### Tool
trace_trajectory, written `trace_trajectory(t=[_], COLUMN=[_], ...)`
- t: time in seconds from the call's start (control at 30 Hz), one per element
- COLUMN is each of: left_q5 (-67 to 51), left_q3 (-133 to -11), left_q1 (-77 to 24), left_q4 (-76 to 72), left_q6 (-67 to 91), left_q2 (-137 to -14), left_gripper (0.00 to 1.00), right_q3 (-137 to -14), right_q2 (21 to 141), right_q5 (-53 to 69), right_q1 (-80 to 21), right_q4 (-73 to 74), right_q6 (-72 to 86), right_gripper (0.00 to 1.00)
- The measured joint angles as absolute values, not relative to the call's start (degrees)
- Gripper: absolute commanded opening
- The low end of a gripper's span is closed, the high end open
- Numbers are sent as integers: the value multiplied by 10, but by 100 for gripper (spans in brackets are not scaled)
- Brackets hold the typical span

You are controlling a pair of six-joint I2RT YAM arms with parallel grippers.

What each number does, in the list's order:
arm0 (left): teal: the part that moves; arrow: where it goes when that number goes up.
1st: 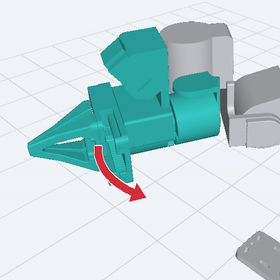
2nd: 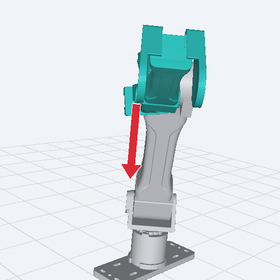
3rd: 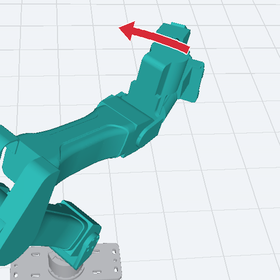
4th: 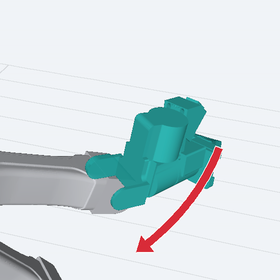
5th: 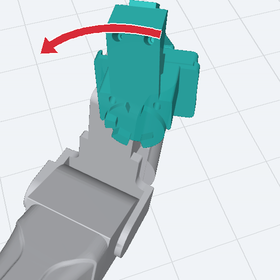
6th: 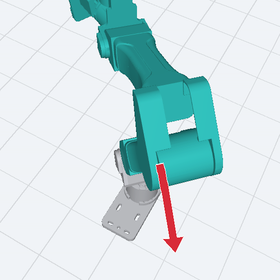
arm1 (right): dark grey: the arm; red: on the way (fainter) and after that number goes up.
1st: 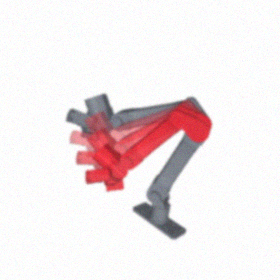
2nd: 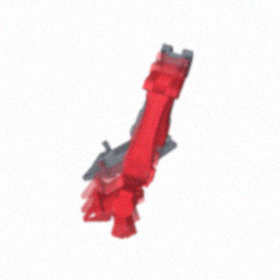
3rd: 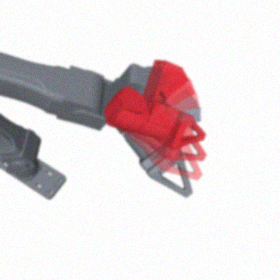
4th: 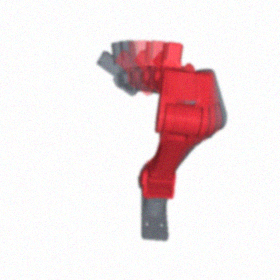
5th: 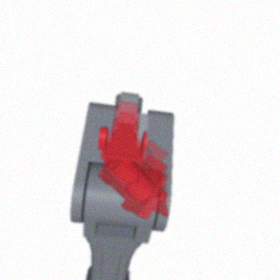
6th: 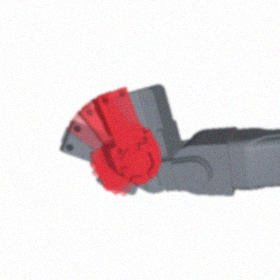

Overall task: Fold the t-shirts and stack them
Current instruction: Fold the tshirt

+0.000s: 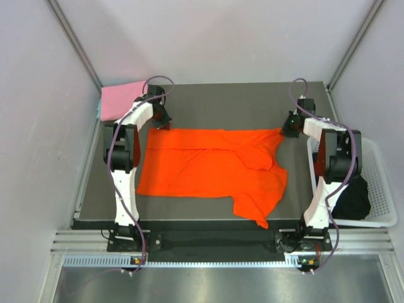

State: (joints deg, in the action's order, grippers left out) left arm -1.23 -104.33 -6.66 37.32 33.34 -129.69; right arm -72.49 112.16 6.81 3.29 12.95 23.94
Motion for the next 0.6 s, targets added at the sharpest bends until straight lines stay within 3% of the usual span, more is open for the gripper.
trace_trajectory(t=[0.47,0.57,0.6], left_q5=[56,57,56], left_q3=[-1147,-1165,-1169], left_q1=[-51,-50,-50], left_q4=[360,358,359], left_q6=[342,332,328], left_q2=[-1364,-1374,-1376], left_gripper=[1,3,4], right_q3=[-816,-830,-834], right_q2=[1187,1192,1192], right_q5=[35,35,34], right_q1=[46,46,46], right_q4=[115,117,120], right_q6=[262,261,261], right_gripper=[1,6,12])
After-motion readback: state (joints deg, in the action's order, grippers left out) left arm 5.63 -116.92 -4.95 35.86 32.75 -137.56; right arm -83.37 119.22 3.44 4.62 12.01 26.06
